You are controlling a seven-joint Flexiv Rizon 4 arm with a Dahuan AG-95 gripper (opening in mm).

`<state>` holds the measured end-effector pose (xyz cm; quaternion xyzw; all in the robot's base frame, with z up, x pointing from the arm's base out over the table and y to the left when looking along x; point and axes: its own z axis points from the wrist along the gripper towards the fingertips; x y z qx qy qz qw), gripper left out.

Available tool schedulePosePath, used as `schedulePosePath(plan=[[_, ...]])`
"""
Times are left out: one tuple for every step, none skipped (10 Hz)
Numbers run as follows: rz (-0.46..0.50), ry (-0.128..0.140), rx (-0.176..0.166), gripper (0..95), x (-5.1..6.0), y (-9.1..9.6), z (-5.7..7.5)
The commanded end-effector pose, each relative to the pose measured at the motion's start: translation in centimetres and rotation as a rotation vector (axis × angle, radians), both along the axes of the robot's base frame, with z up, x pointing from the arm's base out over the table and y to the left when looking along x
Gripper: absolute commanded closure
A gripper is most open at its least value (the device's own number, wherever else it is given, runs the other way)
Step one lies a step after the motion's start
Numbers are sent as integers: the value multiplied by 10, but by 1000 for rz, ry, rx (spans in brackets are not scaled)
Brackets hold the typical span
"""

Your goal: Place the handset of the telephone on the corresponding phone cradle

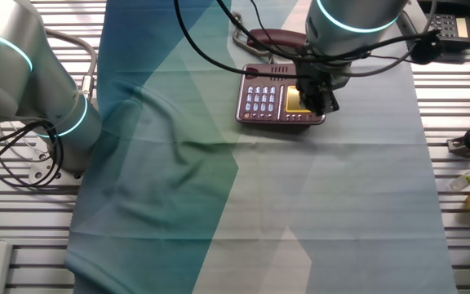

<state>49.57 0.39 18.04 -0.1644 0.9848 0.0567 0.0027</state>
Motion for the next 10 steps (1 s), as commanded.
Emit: schedulePosePath(plan=[[6, -5, 0, 950, 0, 0, 0], [8, -6, 0, 950, 0, 0, 0], [10, -7, 0, 950, 0, 0, 0], [10, -7, 0, 950, 0, 0, 0], [11, -8, 0, 950, 0, 0, 0], [12, -8, -1, 950, -1, 0, 0], [12, -7, -2, 950, -1, 0, 0], [9, -8, -3, 950, -1, 0, 0], [5, -9, -3, 950, -2, 1, 0], [-1, -12, -1, 950, -2, 1, 0]])
